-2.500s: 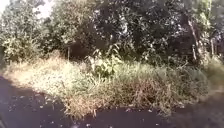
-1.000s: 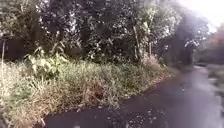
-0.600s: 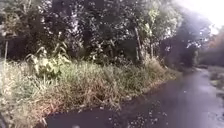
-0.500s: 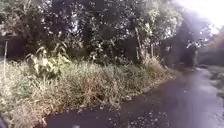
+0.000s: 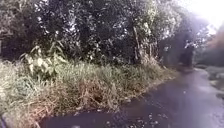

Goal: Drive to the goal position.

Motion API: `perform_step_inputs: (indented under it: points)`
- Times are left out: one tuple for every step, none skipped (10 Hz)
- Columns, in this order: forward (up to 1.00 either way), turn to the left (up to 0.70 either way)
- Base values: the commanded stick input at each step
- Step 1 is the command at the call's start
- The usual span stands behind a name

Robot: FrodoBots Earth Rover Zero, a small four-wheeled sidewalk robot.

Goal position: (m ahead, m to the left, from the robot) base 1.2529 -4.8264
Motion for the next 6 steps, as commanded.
perform_step_inputs:
  points:
    - [0.85,-0.23]
    - [0.85,-0.3]
    - [0.74,-0.39]
    - [0.51,-0.5]
    - [0.2,-0.71]
    - [0.0,-0.85]
